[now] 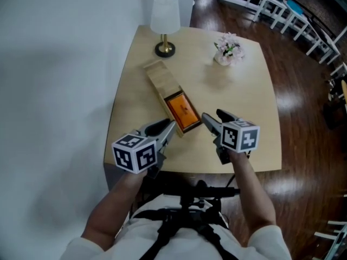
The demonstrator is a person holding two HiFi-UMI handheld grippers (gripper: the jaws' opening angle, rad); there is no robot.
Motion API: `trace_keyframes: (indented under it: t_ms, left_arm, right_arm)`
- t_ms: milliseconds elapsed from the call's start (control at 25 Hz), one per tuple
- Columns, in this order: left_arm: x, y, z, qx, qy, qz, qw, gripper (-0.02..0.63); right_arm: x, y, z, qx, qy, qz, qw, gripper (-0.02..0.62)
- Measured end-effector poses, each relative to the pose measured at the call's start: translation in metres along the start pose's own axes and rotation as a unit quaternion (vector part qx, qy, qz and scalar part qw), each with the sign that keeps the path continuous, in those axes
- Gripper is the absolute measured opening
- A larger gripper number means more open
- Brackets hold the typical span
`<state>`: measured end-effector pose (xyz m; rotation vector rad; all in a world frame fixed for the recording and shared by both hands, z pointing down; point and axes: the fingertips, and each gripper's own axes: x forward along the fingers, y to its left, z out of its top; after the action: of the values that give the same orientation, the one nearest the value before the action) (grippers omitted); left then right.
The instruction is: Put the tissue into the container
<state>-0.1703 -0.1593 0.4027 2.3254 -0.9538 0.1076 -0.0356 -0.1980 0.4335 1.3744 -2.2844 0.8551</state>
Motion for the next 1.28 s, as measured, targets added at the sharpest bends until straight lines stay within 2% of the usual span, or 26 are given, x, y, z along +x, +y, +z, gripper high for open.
trace_keyframes:
  t_ms: [480, 840, 1080, 1280]
  left_arm:
    - [0.018, -0.074, -0.031, -0.028, -0.055, 0.051, 0.9968, 0.102]
    - [0.029, -0.143, -0.054, -0.015, -0.084, 0.076, 0.9934, 0.101]
    - [0.018, -0.178, -0.071, -0.015, -0.1, 0.094, 0.9904, 0.102]
    - [0.007, -0.194, -0.083, -0.021, -0.101, 0.092, 0.9904, 0.101]
  right_arm:
    - [-0.079, -0.066, -0.013, -0.032, 0.0, 0.054, 0.998, 0.276]
    - [-0.128, -0.112, -0.03, -0.051, -0.001, 0.075, 0.996, 0.276]
    - [-0.161, -0.113, -0.037, -0.06, -0.016, 0.098, 0.993, 0.276]
    - [-0.184, -0.101, -0.038, -0.058, -0.036, 0.113, 0.991, 0.276]
